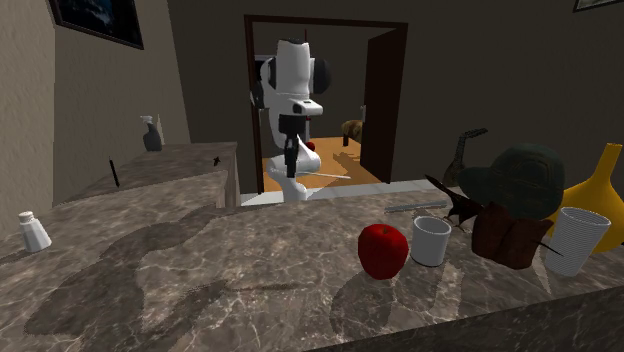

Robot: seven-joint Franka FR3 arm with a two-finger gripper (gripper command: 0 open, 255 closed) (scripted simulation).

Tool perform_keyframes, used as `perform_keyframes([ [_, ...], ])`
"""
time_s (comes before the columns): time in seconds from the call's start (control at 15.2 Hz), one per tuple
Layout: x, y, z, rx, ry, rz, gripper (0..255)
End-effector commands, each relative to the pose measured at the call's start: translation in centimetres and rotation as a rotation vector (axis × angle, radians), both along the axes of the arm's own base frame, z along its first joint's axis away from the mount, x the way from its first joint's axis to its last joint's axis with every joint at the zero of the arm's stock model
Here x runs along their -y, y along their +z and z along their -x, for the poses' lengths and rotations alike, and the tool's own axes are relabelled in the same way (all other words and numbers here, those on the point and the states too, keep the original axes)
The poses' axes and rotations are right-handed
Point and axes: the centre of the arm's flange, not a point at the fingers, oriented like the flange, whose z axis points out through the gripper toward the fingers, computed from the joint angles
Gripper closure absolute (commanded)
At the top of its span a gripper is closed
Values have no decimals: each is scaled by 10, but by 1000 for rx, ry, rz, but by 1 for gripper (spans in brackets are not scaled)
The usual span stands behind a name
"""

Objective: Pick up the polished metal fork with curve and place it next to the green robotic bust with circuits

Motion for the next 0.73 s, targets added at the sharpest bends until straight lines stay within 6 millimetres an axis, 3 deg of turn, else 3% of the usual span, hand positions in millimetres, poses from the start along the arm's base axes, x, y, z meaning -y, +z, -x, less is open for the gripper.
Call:
perform_keyframes([
  [0.0,0,10,0,0,0,0,255],
  [0.66,0,63,0,0,0,0,255],
])
